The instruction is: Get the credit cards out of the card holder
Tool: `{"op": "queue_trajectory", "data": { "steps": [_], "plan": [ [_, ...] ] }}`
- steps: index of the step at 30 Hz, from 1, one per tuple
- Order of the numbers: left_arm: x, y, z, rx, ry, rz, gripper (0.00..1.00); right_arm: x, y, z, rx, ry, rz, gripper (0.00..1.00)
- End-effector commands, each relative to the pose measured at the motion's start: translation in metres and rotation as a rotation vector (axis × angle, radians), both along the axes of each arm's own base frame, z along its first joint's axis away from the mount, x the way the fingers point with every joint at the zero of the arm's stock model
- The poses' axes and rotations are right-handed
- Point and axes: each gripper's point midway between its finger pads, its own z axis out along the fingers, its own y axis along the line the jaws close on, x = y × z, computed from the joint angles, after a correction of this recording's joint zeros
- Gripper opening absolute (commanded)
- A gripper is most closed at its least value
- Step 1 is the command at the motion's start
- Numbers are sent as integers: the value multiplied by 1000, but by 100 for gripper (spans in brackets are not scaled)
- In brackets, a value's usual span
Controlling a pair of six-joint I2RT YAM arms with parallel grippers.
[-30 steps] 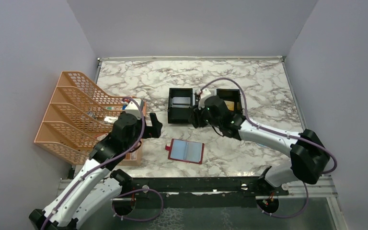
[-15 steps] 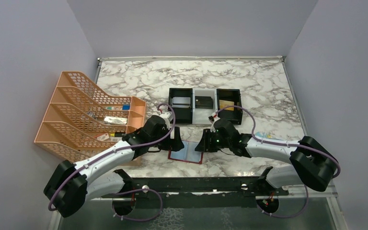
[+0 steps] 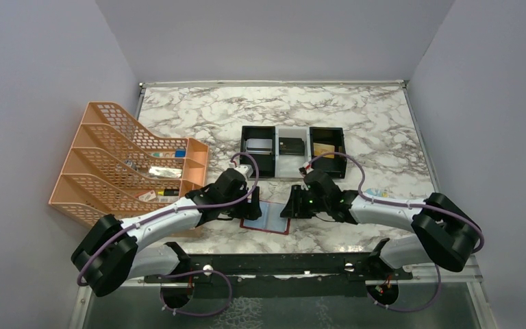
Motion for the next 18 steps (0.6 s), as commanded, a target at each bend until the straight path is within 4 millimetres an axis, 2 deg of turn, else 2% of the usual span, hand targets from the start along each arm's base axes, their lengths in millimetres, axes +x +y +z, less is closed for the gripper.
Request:
{"op": "queue_trajectory", "data": {
  "steps": [1,13,16,18],
  "plan": [
    [2,12,-8,67,-3,33,76,5,1,6,1,-22,-16,32],
    [-9,18,-26,101,43,23,71,3,12,-5,29,27,10,31],
    [-10,17,-27,101,47,14,68,1,22,2,83,17,55,26],
    [-11,16,-26,96,45,7,65,3,28,10,108,-3,76,17]
  ]
}}
